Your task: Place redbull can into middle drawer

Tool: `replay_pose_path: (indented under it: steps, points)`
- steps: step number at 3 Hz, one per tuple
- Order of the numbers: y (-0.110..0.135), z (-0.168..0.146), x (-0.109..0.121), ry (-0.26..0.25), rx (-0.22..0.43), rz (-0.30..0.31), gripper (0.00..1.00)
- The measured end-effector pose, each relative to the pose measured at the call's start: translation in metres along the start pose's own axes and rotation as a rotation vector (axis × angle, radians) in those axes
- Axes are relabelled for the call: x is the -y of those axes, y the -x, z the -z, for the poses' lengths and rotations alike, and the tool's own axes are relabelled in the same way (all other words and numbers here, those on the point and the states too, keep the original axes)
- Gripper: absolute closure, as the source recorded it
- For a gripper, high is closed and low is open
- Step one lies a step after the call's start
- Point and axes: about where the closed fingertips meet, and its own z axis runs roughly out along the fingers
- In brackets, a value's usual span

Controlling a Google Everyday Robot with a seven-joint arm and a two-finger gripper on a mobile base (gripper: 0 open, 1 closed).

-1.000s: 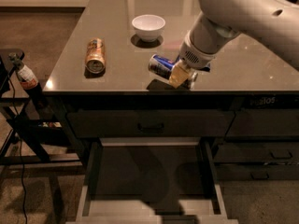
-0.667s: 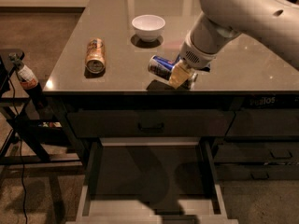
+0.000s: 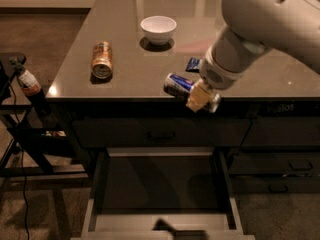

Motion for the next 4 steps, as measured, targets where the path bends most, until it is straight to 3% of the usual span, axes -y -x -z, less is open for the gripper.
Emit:
replay_pose_path:
  steps: [1,3,4]
  points:
    - [-0.037,-0.017,-0.042,0.084,-0.063,-0.061,1.0]
    - [-0.049,-0.03,-0.056,0.122,-0.083,-0.074,1.0]
    - [-0.065,-0.082,-0.088,0.196,-0.118,-0.114,1.0]
